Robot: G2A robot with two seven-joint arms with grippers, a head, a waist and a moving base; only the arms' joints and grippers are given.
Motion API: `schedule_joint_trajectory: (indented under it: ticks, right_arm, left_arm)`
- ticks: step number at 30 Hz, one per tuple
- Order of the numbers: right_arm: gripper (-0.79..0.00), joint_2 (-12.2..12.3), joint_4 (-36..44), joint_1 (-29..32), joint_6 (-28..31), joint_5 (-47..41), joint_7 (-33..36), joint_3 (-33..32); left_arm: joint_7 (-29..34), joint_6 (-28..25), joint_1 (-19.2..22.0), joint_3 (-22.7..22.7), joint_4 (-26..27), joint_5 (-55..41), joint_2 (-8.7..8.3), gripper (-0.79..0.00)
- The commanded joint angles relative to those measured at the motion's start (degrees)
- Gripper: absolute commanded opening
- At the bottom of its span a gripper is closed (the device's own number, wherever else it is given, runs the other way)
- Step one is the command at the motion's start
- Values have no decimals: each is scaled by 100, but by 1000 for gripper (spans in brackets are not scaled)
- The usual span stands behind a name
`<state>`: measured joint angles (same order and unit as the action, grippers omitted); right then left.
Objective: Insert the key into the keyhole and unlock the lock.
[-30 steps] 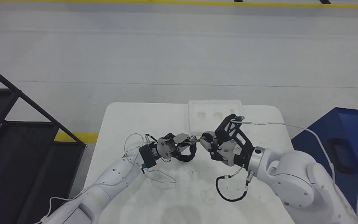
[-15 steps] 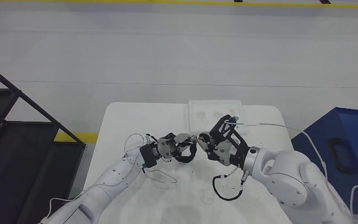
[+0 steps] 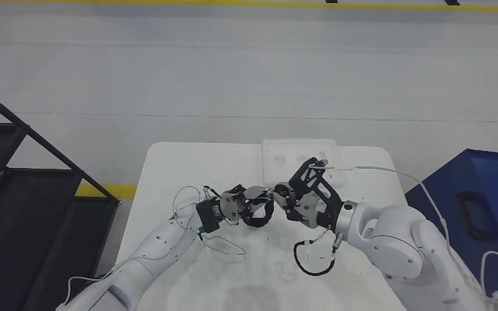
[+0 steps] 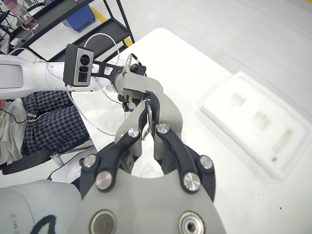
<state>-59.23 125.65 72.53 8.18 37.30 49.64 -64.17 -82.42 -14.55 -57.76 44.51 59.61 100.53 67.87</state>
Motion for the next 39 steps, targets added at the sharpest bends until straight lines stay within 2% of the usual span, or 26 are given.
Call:
schedule_joint_trajectory:
  ticks: [1, 8, 11, 20, 26, 32, 39]
  right_arm:
    - [0, 3, 2, -10, 76, -3, -10, -23]
    - [0, 45, 13, -34, 647, 192, 63, -146]
    - [0, 105, -2, -148, 1452, 462, 459, -197]
    - [0, 240, -102, -238, 2553, 673, 1276, -346]
    - [0, 307, -321, -385, 3240, 529, 1333, -400]
    - [0, 358, -631, -459, 3477, 389, 1021, -595]
    - [0, 358, -631, -459, 3477, 389, 1021, -595]
  left_arm:
    - [88, -183, -6, 4, 18, 4, -9, -785]
    - [289, -893, -55, 89, 175, -101, -70, -785]
    - [573, -1304, -110, 192, 334, -164, -144, -785]
    - [1998, -2729, -225, 518, 1208, -582, -544, -785]
    - [3106, -3830, -287, 916, 1563, -1082, -783, -785]
    - [4460, -4064, -381, 1271, 1921, -1788, -849, -785]
    - [5665, -4345, -370, 1352, 2215, -2475, -858, -785]
